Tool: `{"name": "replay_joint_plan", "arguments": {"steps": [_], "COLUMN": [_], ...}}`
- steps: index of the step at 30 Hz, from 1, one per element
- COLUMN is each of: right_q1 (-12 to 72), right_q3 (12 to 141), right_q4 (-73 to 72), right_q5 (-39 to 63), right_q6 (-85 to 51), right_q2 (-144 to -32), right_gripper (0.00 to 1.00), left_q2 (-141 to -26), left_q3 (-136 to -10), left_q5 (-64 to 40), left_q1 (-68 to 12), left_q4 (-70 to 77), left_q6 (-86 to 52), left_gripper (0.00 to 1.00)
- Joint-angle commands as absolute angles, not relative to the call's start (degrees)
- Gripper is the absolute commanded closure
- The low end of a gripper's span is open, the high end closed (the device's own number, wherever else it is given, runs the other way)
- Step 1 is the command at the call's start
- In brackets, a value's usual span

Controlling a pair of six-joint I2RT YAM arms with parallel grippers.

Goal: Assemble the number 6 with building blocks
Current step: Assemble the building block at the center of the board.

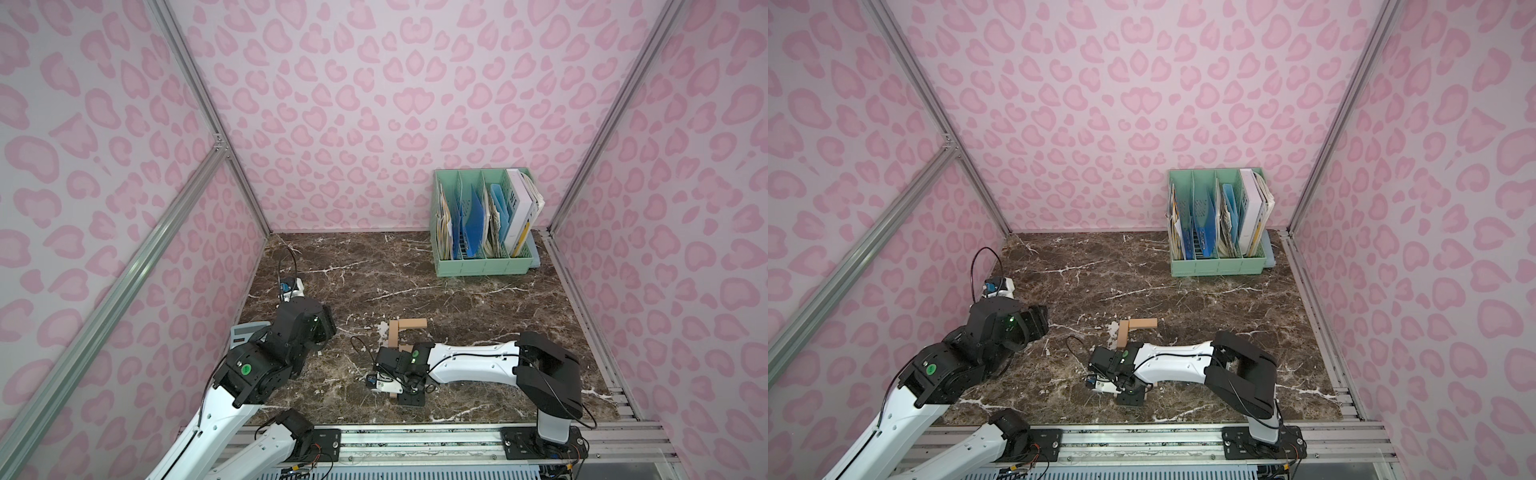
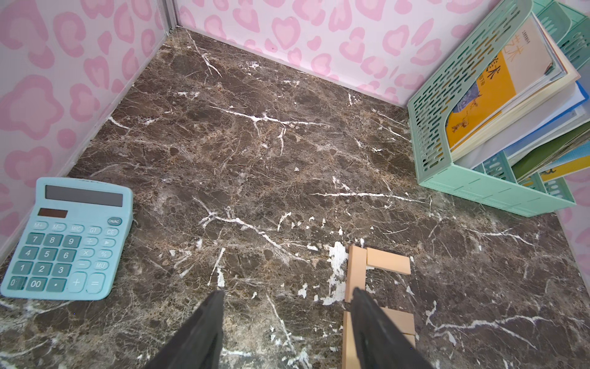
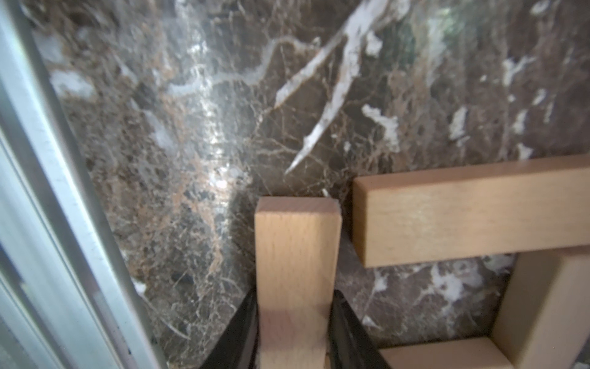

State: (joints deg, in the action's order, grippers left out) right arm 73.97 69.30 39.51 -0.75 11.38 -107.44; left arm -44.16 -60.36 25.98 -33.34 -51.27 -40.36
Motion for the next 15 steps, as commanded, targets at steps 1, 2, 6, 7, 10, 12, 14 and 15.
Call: {"name": "replay_joint_plan", "arguments": {"steps": [1,2,6,7,10,12,14,15], "right_q1": [73.94,73.94,73.98,73.96,74.03,74.0,73.96,73.93], "right_q3": [69.65,69.61,69.49,69.36,69.28,69.35,69.42,69.45], "right_q4": [40.43,40.5,40.69,40.73,40.78,40.87,40.87,40.87], "right_q5": [-1.2,-1.35,-1.82,-1.82,-2.17,-2.49,-2.77,-2.86], "right_q6": [11.61,11.73,11.78,11.86,12.0,12.04,12.08,12.09], "right_q2": [-107.58,-107.57,-107.4,-107.34,-107.31,-107.4,-107.4,-107.4], "right_gripper": [0.61,0.61,0.61,0.61,0.61,0.62,0.62,0.62], "left_q2": [-43.95,-43.88,-43.71,-43.72,-43.68,-43.68,-43.61,-43.59], "left_q3": [-60.29,-60.19,-60.03,-60.05,-59.92,-59.65,-59.61,-59.63], "left_q5": [26.53,26.41,26.55,26.54,26.4,26.45,26.37,26.36], "left_q1": [-33.31,-33.31,-33.3,-33.31,-33.31,-33.3,-33.31,-33.3], "left_q4": [-51.63,-51.65,-51.63,-51.68,-51.6,-51.51,-51.46,-51.34], "left_q6": [-40.71,-40.74,-40.89,-40.95,-41.04,-41.04,-41.05,-41.05], "left_gripper": [0.34,0.34,0.34,0.34,0.34,0.34,0.34,0.34]}}
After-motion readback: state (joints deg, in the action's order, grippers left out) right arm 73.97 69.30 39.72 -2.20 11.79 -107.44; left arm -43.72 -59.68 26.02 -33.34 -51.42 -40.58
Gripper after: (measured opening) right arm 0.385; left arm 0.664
